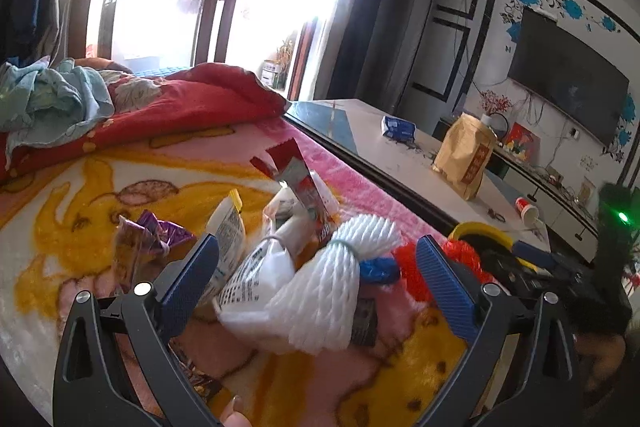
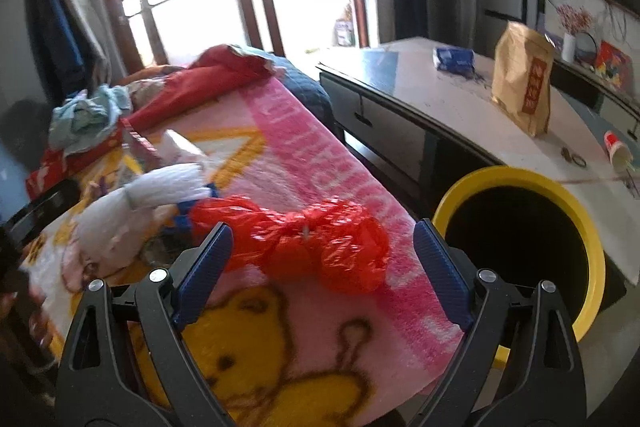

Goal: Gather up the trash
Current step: 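Grasp the second white foam net with the left tool while the right tool grasps the red plastic bag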

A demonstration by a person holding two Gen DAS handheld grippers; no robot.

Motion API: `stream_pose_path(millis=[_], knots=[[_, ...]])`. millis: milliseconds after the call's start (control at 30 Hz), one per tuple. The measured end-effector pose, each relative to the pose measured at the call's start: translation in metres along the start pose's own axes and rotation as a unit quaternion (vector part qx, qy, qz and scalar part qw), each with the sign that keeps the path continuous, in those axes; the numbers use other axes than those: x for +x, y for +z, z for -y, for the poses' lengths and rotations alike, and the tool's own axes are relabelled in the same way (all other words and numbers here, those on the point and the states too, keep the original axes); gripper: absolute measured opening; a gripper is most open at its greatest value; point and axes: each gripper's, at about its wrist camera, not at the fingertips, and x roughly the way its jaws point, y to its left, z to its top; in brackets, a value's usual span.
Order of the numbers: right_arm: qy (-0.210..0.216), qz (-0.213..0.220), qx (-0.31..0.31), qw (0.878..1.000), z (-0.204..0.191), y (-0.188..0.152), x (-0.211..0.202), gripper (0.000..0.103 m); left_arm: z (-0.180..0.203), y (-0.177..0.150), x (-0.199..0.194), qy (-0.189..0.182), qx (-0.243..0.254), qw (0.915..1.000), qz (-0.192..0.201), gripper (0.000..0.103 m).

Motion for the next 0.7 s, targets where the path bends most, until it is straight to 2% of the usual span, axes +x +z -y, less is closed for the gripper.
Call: stream_pose_path(millis=[67, 133, 300, 367, 433, 467, 533, 600, 700], knots=[[-0.004, -0.013, 0.02, 1.0, 0.006, 0.001, 0.01, 0.083, 0.002, -0.003, 0.001, -0.003, 0.012, 0.9999, -0.005, 0.093], [-0.003, -0.024, 0.036, 0.999, 0.012, 0.001, 0.018, 0.083, 0.006, -0.006, 0.003, -0.004, 0.028, 0.9995, -0.012, 0.078], [0.009, -0.05, 0.059, 0.997, 0.02, -0.002, 0.035, 0.083, 0.015, -0.011, 0.014, 0.012, 0.062, 0.9973, -0.037, 0.065], [0.021, -0.064, 0.062, 0.996, 0.022, -0.006, 0.041, 0.079, 0.016, -0.013, 0.018, 0.018, 0.071, 0.9963, -0.044, 0.058], [0.035, -0.076, 0.065, 0.994, 0.023, -0.009, 0.045, 0.063, 0.016, -0.016, 0.021, 0.02, 0.075, 0.9955, -0.055, 0.048], [0.046, -0.078, 0.07, 0.993, 0.023, -0.01, 0.046, 0.059, 0.016, -0.016, 0.023, 0.02, 0.076, 0.9951, -0.059, 0.045], [0.061, -0.075, 0.072, 0.993, 0.021, -0.01, 0.043, 0.045, 0.016, -0.018, 0.024, 0.024, 0.079, 0.9945, -0.065, 0.033], [0.068, -0.073, 0.058, 0.993, 0.017, -0.008, 0.041, 0.033, 0.015, -0.018, 0.023, 0.02, 0.075, 0.9948, -0.065, 0.027], [0.072, -0.07, 0.044, 0.994, 0.012, -0.008, 0.037, 0.023, 0.014, -0.017, 0.021, 0.008, 0.069, 0.9954, -0.066, 0.019]])
